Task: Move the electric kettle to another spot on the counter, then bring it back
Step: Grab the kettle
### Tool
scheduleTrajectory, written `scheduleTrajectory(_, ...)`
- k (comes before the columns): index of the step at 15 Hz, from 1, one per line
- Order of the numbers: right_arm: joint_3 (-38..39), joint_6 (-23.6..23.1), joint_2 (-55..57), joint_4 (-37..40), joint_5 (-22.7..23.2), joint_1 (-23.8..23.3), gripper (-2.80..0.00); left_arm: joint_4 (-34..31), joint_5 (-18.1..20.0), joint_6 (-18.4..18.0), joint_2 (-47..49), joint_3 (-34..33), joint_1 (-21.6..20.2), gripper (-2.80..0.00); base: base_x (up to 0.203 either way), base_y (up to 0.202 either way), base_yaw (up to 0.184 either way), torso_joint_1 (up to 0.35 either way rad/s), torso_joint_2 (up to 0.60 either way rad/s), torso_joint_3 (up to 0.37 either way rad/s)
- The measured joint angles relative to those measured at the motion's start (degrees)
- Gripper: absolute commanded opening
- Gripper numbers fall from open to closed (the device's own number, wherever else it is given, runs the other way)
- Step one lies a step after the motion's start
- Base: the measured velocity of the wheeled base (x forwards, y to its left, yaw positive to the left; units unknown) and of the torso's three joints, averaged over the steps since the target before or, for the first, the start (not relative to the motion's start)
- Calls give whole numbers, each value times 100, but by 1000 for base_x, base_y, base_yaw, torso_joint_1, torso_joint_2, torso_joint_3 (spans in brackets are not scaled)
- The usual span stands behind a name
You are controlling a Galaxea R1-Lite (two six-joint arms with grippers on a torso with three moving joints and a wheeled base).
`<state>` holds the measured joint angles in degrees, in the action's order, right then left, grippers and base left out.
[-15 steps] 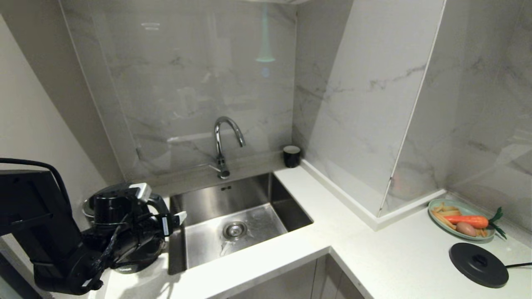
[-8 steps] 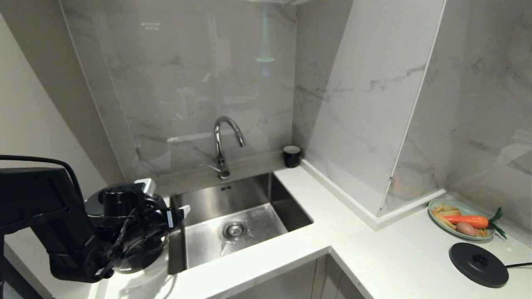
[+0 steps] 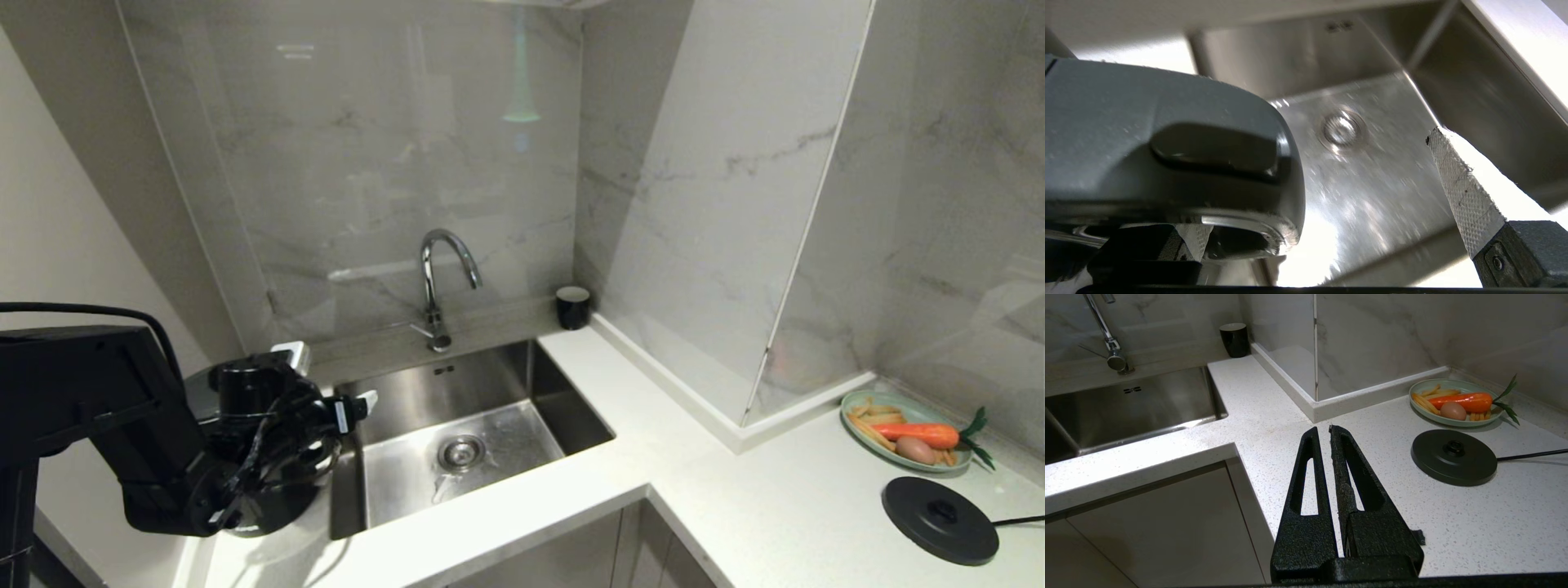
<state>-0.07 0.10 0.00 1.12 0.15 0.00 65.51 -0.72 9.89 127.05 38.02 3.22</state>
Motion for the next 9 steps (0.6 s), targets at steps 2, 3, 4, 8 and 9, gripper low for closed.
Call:
scheduleTrajectory(2,2,-1,0,0,-1,0,-280,6,-93,9,86,134,0,0,0,0,0,0,0,0)
scheduleTrajectory(3,0,0,0,0,-1,0,-280,13,-102,6,113,162,-2,0,0,0,0,0,0,0)
scheduleTrajectory(4,2,1,0,0,1,0,-280,33,-104,8,131,173,0,0,0,0,0,0,0,0)
scheduleTrajectory(8,2,3,0,0,1,0,-280,580,-136,-11,269,125,17,0,0,0,0,0,0,0)
scheduleTrajectory(9,2,1,0,0,1,0,-280,631,-142,-12,332,101,24,0,0,0,0,0,0,0)
